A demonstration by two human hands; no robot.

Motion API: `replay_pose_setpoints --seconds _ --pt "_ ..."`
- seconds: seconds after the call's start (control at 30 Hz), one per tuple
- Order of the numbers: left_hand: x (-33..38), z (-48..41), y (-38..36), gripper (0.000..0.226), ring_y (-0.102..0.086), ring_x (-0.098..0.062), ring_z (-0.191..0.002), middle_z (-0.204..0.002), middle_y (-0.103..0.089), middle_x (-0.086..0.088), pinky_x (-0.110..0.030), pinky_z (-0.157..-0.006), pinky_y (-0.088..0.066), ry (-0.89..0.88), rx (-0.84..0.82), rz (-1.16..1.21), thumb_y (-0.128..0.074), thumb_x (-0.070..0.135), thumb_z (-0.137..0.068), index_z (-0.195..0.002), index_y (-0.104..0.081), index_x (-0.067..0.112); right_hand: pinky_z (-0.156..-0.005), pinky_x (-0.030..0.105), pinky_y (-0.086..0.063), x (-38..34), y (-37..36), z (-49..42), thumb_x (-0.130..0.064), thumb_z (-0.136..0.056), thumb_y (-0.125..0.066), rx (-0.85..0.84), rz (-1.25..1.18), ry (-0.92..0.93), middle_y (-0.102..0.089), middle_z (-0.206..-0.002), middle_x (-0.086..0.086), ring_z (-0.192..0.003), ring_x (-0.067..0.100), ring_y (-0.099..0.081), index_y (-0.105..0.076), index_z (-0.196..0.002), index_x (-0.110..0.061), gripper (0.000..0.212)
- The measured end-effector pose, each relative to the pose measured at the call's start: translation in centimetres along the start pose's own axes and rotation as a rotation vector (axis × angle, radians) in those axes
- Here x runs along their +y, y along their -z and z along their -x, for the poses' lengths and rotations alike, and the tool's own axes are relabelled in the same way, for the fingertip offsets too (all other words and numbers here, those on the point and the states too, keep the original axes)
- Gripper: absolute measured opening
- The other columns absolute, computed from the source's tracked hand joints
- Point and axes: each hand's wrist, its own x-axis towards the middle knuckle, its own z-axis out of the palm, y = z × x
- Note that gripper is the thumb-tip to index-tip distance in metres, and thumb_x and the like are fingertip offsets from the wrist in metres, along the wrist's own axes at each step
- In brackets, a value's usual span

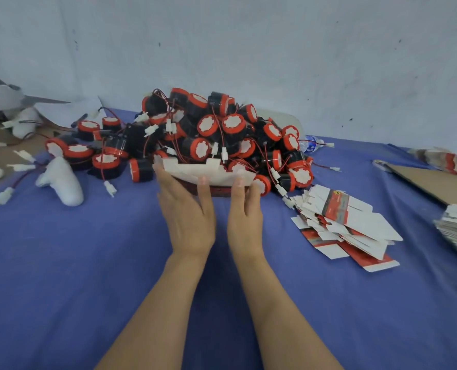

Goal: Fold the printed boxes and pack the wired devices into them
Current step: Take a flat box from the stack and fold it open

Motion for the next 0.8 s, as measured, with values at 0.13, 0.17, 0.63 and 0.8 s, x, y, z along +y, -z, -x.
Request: replay_pose_setpoints --seconds 0.13,0.17,0.63,0.8 --pt "0.2 0.8 -0.3 0.068 -0.017 -0.006 -0.145 -0.16 -0.018 -0.003 -0.03 -0.119 -0.022 -0.086 -0.187 0.02 -0.02 0.053 -0.099 -0.155 -0.008 0.016 -0.082 -0.003 -0.037 0.3 0.1 -0.4 -0.056 -0.09 -0.042 0.009 -0.069 0.018 -0.046 -0.112 -0.035 -0.101 -0.019 -0.05 -0.025 -0.148 -0.027 0.067" --pt "0.2 1.0 -0.3 0.066 -0.021 0.001 -0.142 -0.157 -0.025 0.002 -0.021 -0.116 -0.023 -0.112 -0.239 0.03 -0.019 0.052 -0.097 -0.153 -0.016 0.018 -0.092 0.006 -0.041 0.4 0.1 -0.6 -0.06 -0.085 -0.044 0.001 -0.128 -0.004 -0.049 -0.118 -0.031 -0.109 -0.016 -0.05 -0.023 -0.15 -0.025 0.077" --pt "0.4 1.2 -0.7 0.026 -0.049 0.011 -0.095 -0.098 -0.053 0.021 -0.003 -0.079 -0.037 -0.06 -0.304 0.186 -0.028 0.036 -0.102 -0.103 -0.053 0.028 -0.06 0.031 -0.047 -0.2 2.7 -2.4 -0.036 -0.088 -0.054 0.101 -0.543 -0.509 -0.054 -0.069 0.006 -0.059 0.017 -0.05 -0.061 -0.085 -0.013 0.024" --pt "0.5 0.9 -0.4 0.04 -0.052 0.0 -0.095 -0.102 -0.054 0.012 -0.004 -0.075 -0.04 0.168 -0.245 0.28 -0.023 0.053 -0.092 -0.111 -0.045 0.026 -0.075 0.003 -0.045 0.6 2.2 -2.2 -0.016 -0.096 -0.052 -0.082 -0.159 -0.285 -0.053 -0.1 -0.021 -0.094 -0.003 -0.055 -0.049 -0.111 -0.032 0.022"
